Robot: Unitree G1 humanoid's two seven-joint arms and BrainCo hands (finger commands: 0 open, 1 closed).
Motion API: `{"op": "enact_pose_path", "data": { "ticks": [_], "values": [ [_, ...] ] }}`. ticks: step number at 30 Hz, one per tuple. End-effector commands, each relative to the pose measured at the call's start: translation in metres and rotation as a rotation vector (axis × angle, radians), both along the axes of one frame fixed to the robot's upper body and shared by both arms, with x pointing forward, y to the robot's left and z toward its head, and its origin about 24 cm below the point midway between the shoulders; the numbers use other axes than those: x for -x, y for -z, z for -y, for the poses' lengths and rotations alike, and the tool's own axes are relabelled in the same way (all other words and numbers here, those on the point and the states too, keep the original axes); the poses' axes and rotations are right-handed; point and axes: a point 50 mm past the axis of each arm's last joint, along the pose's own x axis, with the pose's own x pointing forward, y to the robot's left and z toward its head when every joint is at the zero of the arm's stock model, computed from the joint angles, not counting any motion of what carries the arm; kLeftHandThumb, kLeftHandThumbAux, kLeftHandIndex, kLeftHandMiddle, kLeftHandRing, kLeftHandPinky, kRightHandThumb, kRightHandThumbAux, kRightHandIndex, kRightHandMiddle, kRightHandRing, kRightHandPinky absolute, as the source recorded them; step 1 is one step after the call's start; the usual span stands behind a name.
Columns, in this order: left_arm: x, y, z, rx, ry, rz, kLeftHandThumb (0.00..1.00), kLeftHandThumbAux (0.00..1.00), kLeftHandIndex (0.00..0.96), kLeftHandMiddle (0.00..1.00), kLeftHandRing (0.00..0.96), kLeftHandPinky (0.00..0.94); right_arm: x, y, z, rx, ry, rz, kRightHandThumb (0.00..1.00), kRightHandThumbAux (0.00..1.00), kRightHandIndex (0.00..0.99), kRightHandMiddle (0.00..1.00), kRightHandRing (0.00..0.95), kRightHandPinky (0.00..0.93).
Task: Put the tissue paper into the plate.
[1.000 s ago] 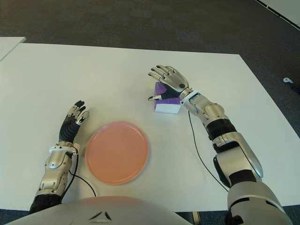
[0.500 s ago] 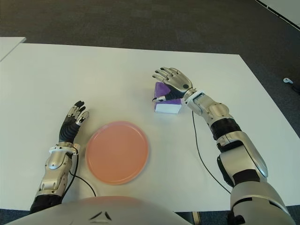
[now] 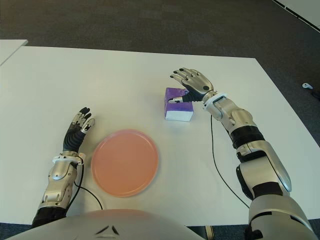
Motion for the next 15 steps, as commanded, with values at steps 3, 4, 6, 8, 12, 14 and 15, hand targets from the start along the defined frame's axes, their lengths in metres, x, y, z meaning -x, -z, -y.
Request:
{"op": "enact_pose_path", "data": {
  "ticks": [3, 4, 6, 8, 12, 14, 15],
  "values": [
    [0.006, 0.0137, -0.0017, 0.012, -0.014, -0.076, 0.0, 0.496, 0.0, 0.0, 0.0, 0.0, 0.003, 0.0041, 0.0072, 0.007, 0.044, -0.019, 0.406, 0.127, 0.0, 0.0, 0.0, 0.0],
    [0.006, 0.0137, -0.0017, 0.012, -0.014, -0.076, 0.0, 0.496, 0.0, 0.0, 0.0, 0.0, 0.0031, 0.0041, 0.0073, 0.008, 0.046, -0.019, 0.407, 0.128, 0.0, 0.0, 0.0, 0.0],
    [0.0059, 0.0135, -0.002, 0.013, -0.014, -0.075, 0.0, 0.497, 0.0, 0.0, 0.0, 0.0, 0.0036, 0.0042, 0.008, 0.01, 0.05, -0.016, 0.408, 0.128, 0.0, 0.0, 0.0, 0.0],
    [0.0059, 0.0134, -0.0025, 0.013, -0.015, -0.074, 0.0, 0.498, 0.0, 0.0, 0.0, 0.0, 0.0038, 0.0042, 0.0078, 0.012, 0.051, -0.014, 0.408, 0.128, 0.0, 0.0, 0.0, 0.0],
    [0.0062, 0.0136, -0.0031, 0.014, -0.013, -0.074, 0.0, 0.502, 0.0, 0.0, 0.0, 0.0, 0.0063, 0.0056, 0.0114, 0.012, 0.06, -0.004, 0.408, 0.128, 0.0, 0.0, 0.0, 0.0],
    [0.0061, 0.0137, -0.0034, 0.014, -0.013, -0.074, 0.0, 0.503, 0.0, 0.0, 0.0, 0.0, 0.0064, 0.0057, 0.0113, 0.012, 0.061, -0.004, 0.407, 0.128, 0.0, 0.0, 0.0, 0.0],
    [0.006, 0.0138, -0.0036, 0.013, -0.012, -0.074, 0.0, 0.503, 0.0, 0.0, 0.0, 0.0, 0.007, 0.0069, 0.0122, 0.01, 0.063, -0.014, 0.407, 0.128, 0.0, 0.0, 0.0, 0.0]
  ]
}}
